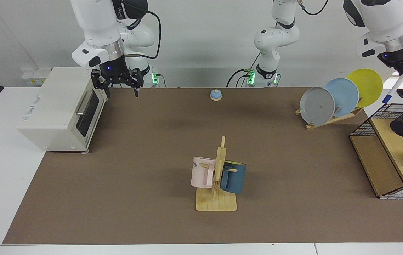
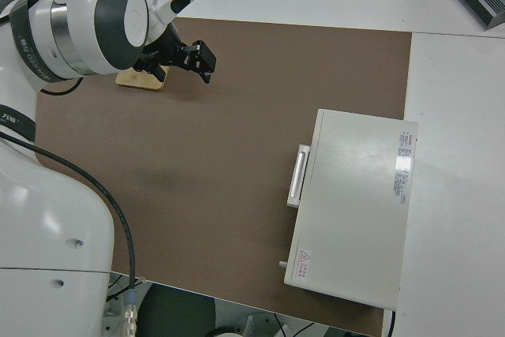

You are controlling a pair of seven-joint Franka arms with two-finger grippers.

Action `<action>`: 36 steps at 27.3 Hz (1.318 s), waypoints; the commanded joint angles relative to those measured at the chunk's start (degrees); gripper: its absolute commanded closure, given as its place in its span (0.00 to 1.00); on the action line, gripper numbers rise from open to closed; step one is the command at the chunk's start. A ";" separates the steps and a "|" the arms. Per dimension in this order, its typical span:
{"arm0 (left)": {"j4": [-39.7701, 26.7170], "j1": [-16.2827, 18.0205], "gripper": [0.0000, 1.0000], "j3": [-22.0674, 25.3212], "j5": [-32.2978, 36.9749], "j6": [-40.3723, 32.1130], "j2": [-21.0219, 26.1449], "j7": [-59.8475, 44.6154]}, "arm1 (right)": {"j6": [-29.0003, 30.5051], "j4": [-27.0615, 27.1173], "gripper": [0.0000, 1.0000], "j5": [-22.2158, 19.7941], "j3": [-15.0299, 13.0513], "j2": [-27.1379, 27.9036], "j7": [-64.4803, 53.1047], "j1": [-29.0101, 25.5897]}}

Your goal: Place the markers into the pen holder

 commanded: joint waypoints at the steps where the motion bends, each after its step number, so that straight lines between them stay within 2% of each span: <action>1: 0.99 0.61 1.00 1.11 6.75 3.16 0.75 4.80 | -4.41 6.46 0.00 -1.22 0.77 3.46 -3.08 -1.00; 7: 1.52 0.61 1.00 6.56 11.14 10.10 1.10 12.79 | -4.50 6.82 0.00 -1.58 0.85 3.46 -3.08 -0.83; 16: 1.69 0.70 1.00 10.26 19.41 12.30 3.55 15.00 | -3.44 3.57 0.00 0.88 0.85 1.62 -4.49 -2.67; 20: 1.61 0.78 1.00 11.84 19.59 13.88 5.05 15.44 | -3.44 1.73 0.00 1.32 0.76 0.30 -3.52 -2.94; 25: 1.43 2.54 1.00 12.37 19.59 17.05 5.58 19.83 | -3.88 1.11 0.00 1.24 0.76 -0.14 1.92 -2.94; 34: 1.34 2.98 1.00 12.46 18.63 17.31 6.54 22.91 | -5.55 -0.39 0.00 1.32 0.85 -1.37 5.09 -3.90; 36: 1.25 4.03 1.00 12.63 18.45 18.10 6.90 24.40 | -5.64 -0.39 0.00 1.50 0.85 -1.37 6.32 -3.90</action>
